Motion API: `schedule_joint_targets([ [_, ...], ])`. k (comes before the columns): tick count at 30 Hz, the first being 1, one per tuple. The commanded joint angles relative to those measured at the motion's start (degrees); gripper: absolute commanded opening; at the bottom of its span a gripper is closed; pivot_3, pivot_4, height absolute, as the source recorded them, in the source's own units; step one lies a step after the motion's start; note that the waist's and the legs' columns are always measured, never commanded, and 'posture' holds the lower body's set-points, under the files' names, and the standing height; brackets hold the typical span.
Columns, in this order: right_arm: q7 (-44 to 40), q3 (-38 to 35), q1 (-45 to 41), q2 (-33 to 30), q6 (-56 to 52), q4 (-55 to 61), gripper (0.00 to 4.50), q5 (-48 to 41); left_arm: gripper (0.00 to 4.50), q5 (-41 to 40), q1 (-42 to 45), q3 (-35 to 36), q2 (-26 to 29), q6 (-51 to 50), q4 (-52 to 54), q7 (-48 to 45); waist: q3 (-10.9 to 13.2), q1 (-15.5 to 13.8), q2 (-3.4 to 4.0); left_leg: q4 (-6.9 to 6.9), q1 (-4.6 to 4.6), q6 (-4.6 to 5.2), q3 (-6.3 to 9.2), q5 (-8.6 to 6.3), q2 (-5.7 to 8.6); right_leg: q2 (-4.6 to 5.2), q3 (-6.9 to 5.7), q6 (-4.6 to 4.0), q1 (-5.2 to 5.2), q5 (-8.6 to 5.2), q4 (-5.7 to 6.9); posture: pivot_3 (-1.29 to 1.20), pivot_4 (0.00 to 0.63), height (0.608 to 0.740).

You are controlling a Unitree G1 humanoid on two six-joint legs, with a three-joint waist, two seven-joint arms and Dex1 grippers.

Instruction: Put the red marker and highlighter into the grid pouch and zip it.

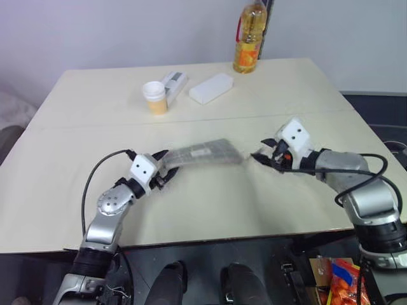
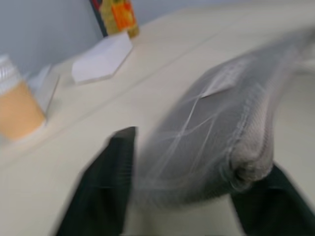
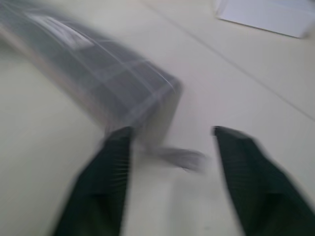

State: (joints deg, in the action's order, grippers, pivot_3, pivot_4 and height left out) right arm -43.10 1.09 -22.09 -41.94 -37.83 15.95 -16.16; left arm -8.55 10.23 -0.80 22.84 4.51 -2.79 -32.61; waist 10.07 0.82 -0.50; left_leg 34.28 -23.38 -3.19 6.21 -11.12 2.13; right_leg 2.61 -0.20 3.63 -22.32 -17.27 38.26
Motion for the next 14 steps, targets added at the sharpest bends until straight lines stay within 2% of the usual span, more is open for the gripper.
schedule_joint_targets([
  [1,-3.43,-4.05,4.97,-1.63,3.09,3.49,3.50,-2.77,3.56,-3.40,-4.54,4.35,2.25,-3.54,4.98,-0.39,0.00,-0.03,0.00,0.00,-0.01,0.02,0.00,-0.01,0.00,0.01,0.00,0.00,0.00,0.00,-0.03,0.00,0.150,0.740],
  [8,-2.99,-8.68,9.78,-0.42,6.42,-0.07,3.50,-4.21,3.56,-5.67,-14.12,9.57,4.44,-10.52,10.46,1.31,0.00,-0.14,0.01,0.01,0.03,0.03,-0.02,-0.02,-0.01,0.05,0.02,-0.01,0.03,-0.01,-0.06,0.00,0.150,0.740],
  [14,-2.00,-8.64,9.02,1.97,9.12,-3.51,3.50,-3.64,3.56,-5.79,-15.71,10.78,4.31,-12.62,12.18,2.80,0.00,-0.21,0.00,0.02,0.02,0.03,-0.02,-0.02,-0.01,0.05,0.02,-0.02,0.03,-0.01,-0.08,0.00,0.150,0.740],
])
